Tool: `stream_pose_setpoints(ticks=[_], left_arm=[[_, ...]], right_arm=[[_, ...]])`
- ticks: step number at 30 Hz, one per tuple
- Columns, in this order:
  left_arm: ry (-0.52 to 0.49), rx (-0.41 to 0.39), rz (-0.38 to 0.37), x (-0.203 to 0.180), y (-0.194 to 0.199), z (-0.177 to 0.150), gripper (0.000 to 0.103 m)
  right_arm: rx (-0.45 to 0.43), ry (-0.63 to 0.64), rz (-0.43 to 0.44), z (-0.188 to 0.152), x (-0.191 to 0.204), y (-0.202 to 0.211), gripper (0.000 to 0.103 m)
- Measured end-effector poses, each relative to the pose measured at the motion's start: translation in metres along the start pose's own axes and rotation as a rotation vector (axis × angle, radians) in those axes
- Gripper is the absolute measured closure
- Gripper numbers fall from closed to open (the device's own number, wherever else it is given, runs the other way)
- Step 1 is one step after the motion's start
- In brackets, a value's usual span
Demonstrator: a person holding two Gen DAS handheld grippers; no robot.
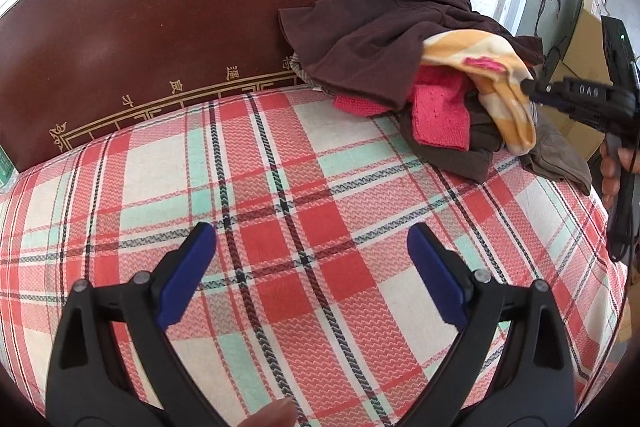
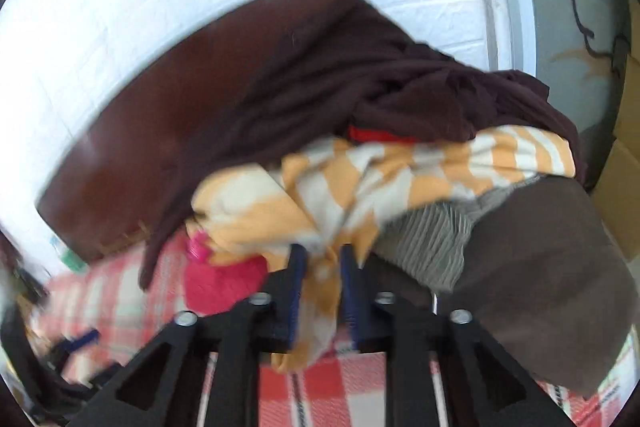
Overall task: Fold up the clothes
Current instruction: 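Grasp the striped sweater with the right gripper and pull it off the pile, then lift the striped sweater high with the right gripper and shake it out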
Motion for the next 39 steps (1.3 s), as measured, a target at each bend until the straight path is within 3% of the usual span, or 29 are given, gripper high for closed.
stream_pose_setpoints(ticks=[2,5,9,11,12,13,14,16,20,24,27,34,39], left_arm=[[0.002,0.004,-0.005,0.000,-0.001,-0.001,0.006],[0.009,0.011,-0.009,-0.001,-0.002,-0.002,0.006],[0.004,0.013,-0.005,-0.002,-0.002,-0.005,0.006],[0.006,0.017,-0.007,-0.001,-0.003,-0.007,0.006],[0.006,0.020,-0.007,-0.001,-0.003,-0.008,0.006],[0.006,0.022,-0.005,0.000,-0.004,-0.009,0.006],[0.005,0.022,-0.005,0.000,-0.004,-0.010,0.006],[0.005,0.022,-0.008,0.003,-0.003,-0.011,0.006],[0.023,0.015,-0.012,0.011,-0.001,-0.011,0.006],[0.039,0.004,-0.018,0.015,0.004,-0.009,0.006],[0.040,-0.018,-0.019,0.017,0.014,-0.005,0.006],[0.024,-0.073,-0.014,0.015,0.041,0.004,0.006],[0.004,-0.102,-0.005,0.012,0.065,0.005,0.006]], right_arm=[[-0.043,0.130,-0.036,-0.010,0.016,0.007,0.044],[-0.110,0.329,-0.082,-0.022,0.049,0.010,0.016],[-0.074,0.531,-0.113,-0.036,0.084,-0.014,0.016],[-0.038,0.561,-0.128,-0.039,0.089,-0.031,0.017],[-0.016,0.550,-0.126,-0.037,0.089,-0.039,0.018],[0.009,0.520,-0.117,-0.034,0.087,-0.046,0.037],[0.030,0.480,-0.110,-0.030,0.083,-0.051,0.065],[0.047,0.349,-0.089,-0.014,0.067,-0.048,0.093],[-0.002,0.066,0.117,0.020,0.030,0.005,0.094],[-0.132,-0.061,0.291,0.052,0.015,0.091,0.094],[-0.226,-0.142,0.356,0.073,-0.004,0.157,0.094],[-0.355,-0.185,0.434,0.086,-0.022,0.258,0.094],[-0.445,-0.146,0.533,0.090,0.019,0.329,0.094]])
Point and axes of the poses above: each gripper's, at about its wrist camera, not at the fingertips, and y roughly against the way its jaws point, x to its left, z to its top, the point moved 6 cm from there along -y, roughly the way its jaws point, and after that the axes turned 15 degrees about -y, right-handed, at the moved point
